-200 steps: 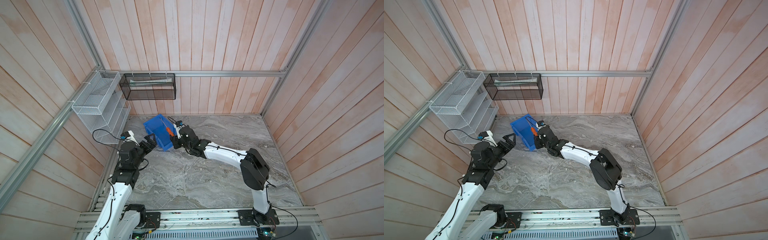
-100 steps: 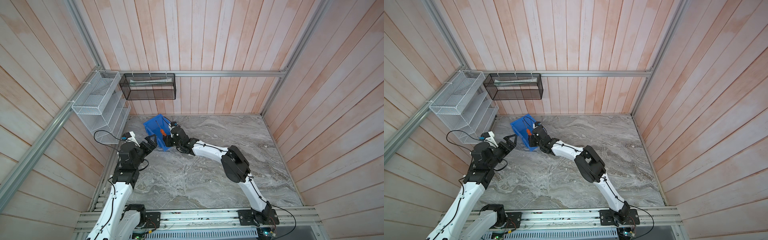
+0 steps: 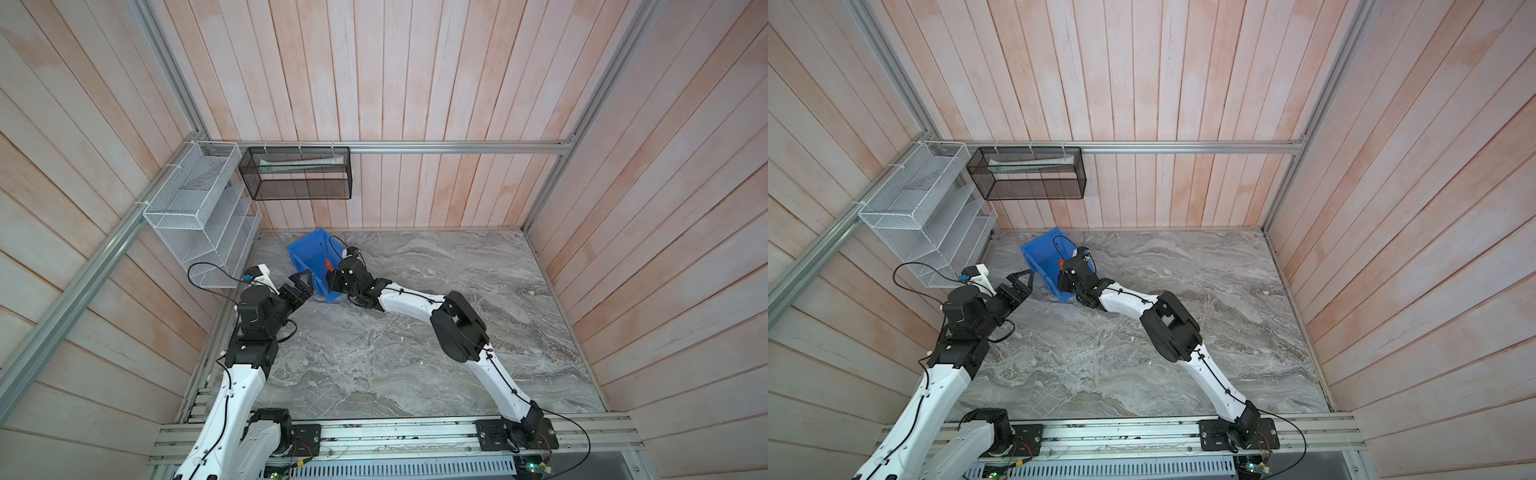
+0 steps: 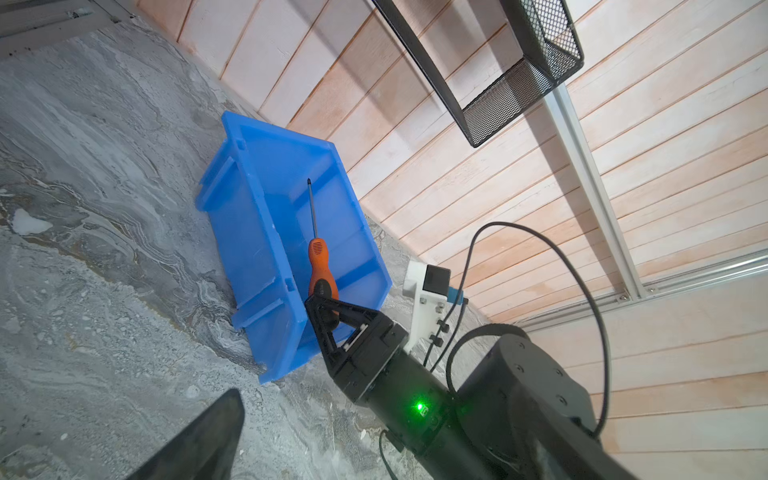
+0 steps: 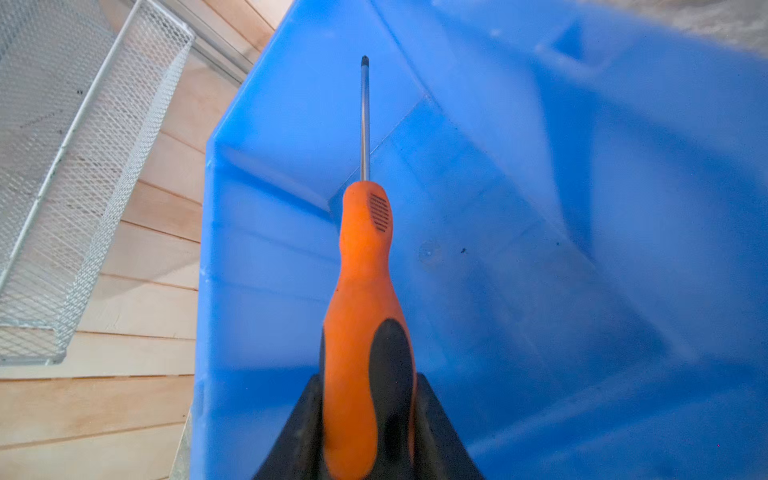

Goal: Put the screwdriver in the bin
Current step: 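Lift the screwdriver with the right gripper and carry it over the blue bin, then lower the screwdriver into the blue bin and open the right gripper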

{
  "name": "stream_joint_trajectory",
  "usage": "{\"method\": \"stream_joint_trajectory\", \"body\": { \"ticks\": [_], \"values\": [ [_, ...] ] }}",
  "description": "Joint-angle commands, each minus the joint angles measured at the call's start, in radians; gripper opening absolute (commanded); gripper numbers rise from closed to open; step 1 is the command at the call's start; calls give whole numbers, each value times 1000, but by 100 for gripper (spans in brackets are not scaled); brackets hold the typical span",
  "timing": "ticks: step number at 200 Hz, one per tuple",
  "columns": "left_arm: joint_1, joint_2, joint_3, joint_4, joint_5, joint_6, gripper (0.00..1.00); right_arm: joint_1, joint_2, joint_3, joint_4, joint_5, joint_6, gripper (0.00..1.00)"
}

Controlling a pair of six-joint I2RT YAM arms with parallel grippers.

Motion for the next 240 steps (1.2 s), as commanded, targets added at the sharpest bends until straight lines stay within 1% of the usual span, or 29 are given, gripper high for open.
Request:
{"method": "stream_joint_trajectory", "body": {
  "ticks": [1, 22, 47, 107, 129, 149, 152, 177, 240],
  "values": [
    [5, 5, -18, 24, 20, -2, 100, 3, 18, 28, 35, 62, 83, 25],
    [5, 3, -20, 20, 13, 0, 100, 6, 19, 32, 23, 70, 111, 28],
    [7, 2, -23, 22, 10, -2, 100, 6, 29, 32, 14, 56, 164, 29],
    [7, -14, -36, 17, 13, -8, 100, 13, 31, 32, 15, 27, 200, 33],
    [6, -17, -35, 13, 14, -8, 100, 10, 39, 32, 31, -2, 218, 35],
    [7, -18, -33, 11, 18, -5, 100, 11, 45, 31, 52, -30, 220, 36],
    [7, -19, -32, 9, 19, -5, 100, 10, 45, 32, 54, -33, 222, 40],
    [7, -20, -35, 6, 16, -4, 100, 10, 45, 31, 60, -44, 220, 46],
    [7, -24, -37, -4, 11, 3, 100, 10, 26, 19, 89, -75, 206, 47]
  ]
}}
